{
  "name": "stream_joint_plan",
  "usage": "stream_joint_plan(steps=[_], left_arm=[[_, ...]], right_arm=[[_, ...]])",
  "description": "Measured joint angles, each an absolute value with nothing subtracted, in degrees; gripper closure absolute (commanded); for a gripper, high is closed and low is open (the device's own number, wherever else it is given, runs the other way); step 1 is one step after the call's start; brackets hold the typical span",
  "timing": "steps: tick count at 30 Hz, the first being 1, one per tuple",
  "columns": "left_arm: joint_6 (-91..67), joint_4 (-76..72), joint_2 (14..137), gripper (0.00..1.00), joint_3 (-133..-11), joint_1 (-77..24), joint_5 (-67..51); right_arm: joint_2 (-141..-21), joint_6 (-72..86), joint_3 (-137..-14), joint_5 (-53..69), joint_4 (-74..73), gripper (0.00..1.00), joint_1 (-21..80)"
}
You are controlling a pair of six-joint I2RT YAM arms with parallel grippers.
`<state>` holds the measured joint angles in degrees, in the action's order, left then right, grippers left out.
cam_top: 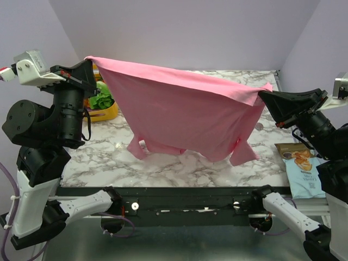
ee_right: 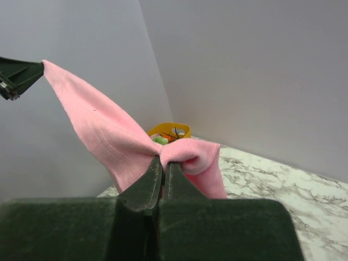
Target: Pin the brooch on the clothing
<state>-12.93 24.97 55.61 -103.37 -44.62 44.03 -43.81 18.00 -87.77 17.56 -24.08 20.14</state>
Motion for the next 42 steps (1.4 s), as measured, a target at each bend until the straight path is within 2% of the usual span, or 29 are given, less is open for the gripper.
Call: stream_joint_plan(steps=[7, 18, 25, 32, 36, 42], left_arm=[[-13.1, 26.3, 54.1, 1.0, -103.6, -44.6, 41.8], [-17.3, 31.0, 47.7, 1.0, -103.5, -44.6, 35.3], [-18.7, 34.2, 48.0, 1.0, -107.0, -44.6, 31.7], [-18.3, 36.8, 53.4, 1.0, -113.1, -44.4, 33.9], [-17.9, 40.1, 61.2, 1.0, -118.5, -44.2, 38.8], [-18.6, 40.7, 68.0, 1.0, -109.5, -41.0, 41.3]], right_arm=[[-42.5, 18.6, -87.8, 20.8, -23.6, 0.99, 20.1], [-38.0, 19.4, -87.1, 32.1, -23.1, 0.99, 20.1], [-36.3, 19.4, -87.1, 33.6, -23.0, 0.99, 20.1], [-36.6, 19.2, -85.0, 33.2, -22.1, 0.99, 20.1], [-37.8, 18.9, -80.9, 30.9, -21.4, 0.99, 20.1], [-42.7, 17.8, -74.7, 24.4, -21.3, 0.99, 20.1]])
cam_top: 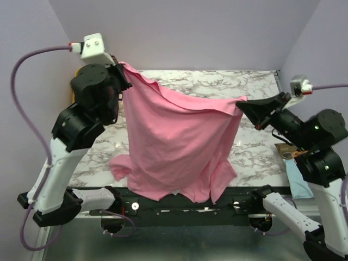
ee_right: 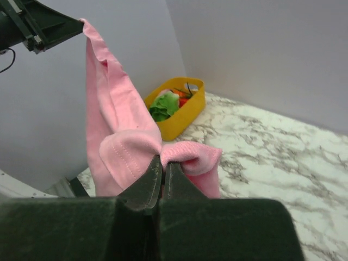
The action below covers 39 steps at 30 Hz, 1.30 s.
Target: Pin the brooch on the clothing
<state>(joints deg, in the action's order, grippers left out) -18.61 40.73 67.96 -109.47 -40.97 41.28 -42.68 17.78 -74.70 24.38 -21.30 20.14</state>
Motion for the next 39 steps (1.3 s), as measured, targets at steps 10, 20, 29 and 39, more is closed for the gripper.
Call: stream_joint_plan(steps=[10, 20, 29, 39], left_arm=[[-24.8, 35.3, 77.6, 1.0, -92.9, -18.2, 25.3], [-28.7, 24.4, 92.2, 1.0, -87.9, -10.2, 14.8], [-30.2, 20.7, 104.9, 1.0, -94.1, -7.7, 11.9], [-32.8, 21.8, 114.6, 1.0, -103.7, -5.3, 11.2]], right_arm=[[-57.9, 14.7, -64.7, 15.9, -16.8, 0.99, 19.3], [-81.7, 18.5, -62.1, 17.7, -5.9, 0.99, 10.6], [-102.1, 20.8, -76.4, 22.1, -2.6, 0.99, 8.7], [-112.8, 21.2, -89.0, 25.5, -3.1, 0.99, 8.1]])
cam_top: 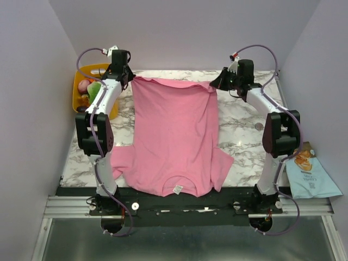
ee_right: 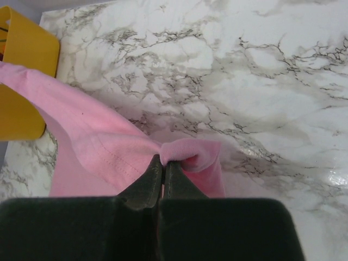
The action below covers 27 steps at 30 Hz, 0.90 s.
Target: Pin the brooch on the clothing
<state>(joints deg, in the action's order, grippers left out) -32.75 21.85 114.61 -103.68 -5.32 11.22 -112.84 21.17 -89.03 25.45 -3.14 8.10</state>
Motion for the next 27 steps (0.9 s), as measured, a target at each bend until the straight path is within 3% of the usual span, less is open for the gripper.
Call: stream_joint_plan(steps=[10, 11, 13, 14, 15, 17, 21, 27], left_arm=[[-33.9, 26.2, 126.6, 1.0, -118.5, -3.8, 9.1], [-33.9, 26.8, 128.0, 1.0, -120.2, -3.8, 8.8], [-33.8, 27.9, 130.4, 0.77, -123.9, -3.8, 8.4], [-33.8, 28.5, 131.3, 0.66, -125.4, -3.8, 8.4], [-33.7, 29.8, 133.1, 0.48, -128.5, -3.7, 8.3], [-33.8, 30.4, 136.6, 0.38, -133.9, -3.4, 6.9], [-36.4, 29.9, 138.8, 0.19, -136.2, -2.0, 2.3], [-37.4, 25.5, 136.5, 0.15, -126.7, -0.3, -1.5]], right_arm=[[-123.9, 22.0, -102.1, 29.5, -7.0, 0.97, 7.6], [-125.1, 22.6, -103.3, 30.2, -7.4, 0.89, 7.4], [-127.8, 24.7, -106.7, 32.0, -7.9, 0.56, 6.7], [-129.3, 26.4, -108.6, 33.2, -7.9, 0.31, 6.2], [-130.9, 28.3, -110.5, 34.5, -7.6, 0.19, 5.7], [-133.2, 32.4, -112.9, 36.9, -4.9, 0.0, 4.3], [-134.9, 39.2, -114.5, 38.4, 1.1, 0.0, 1.4], [-135.1, 40.9, -119.8, 38.3, 3.1, 0.0, -0.6]])
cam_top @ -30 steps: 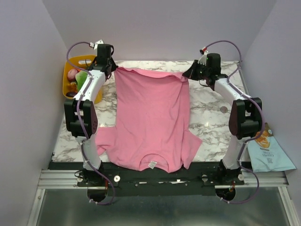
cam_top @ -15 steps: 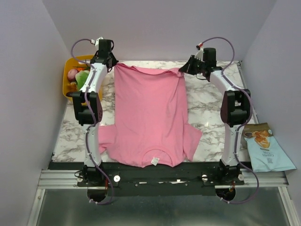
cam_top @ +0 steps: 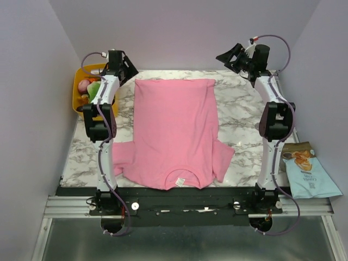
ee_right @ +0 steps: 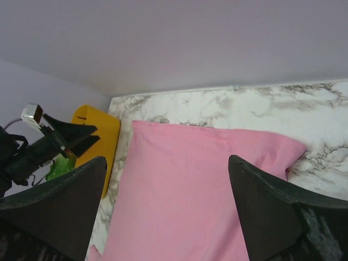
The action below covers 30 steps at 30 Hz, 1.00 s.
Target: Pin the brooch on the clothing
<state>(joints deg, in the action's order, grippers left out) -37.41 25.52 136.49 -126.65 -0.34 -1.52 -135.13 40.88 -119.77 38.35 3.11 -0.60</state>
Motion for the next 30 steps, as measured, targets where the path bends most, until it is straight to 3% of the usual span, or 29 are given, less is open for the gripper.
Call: stream_joint_plan(steps=[7, 17, 26, 28, 29, 30], left_arm=[[-36.4, 21.2, 123.4, 0.15, -107.3, -1.7, -3.7], [-34.5, 16.4, 93.2, 0.18, -80.9, -7.6, -3.7], [-35.0, 18.8, 80.2, 0.28, -59.4, -7.3, -2.5], [-35.2, 19.7, 77.9, 0.3, -54.7, -7.3, -2.0], [-35.3, 20.2, 77.2, 0.33, -53.2, -7.3, -1.6], [-35.4, 20.3, 76.6, 0.36, -51.7, -7.3, -1.2]], right_arm=[[-122.0, 36.2, -101.6, 36.3, 0.7, 0.0, 0.3], [-98.5, 27.8, -72.3, 29.1, -9.2, 0.0, 6.5], [-79.3, 25.4, -48.1, 29.6, -12.8, 0.04, 9.5], [-75.0, 25.1, -44.4, 29.7, -13.2, 0.15, 9.4], [-73.2, 24.9, -42.8, 29.7, -13.3, 0.26, 9.4], [-71.7, 24.8, -41.4, 29.8, -13.5, 0.43, 9.4]])
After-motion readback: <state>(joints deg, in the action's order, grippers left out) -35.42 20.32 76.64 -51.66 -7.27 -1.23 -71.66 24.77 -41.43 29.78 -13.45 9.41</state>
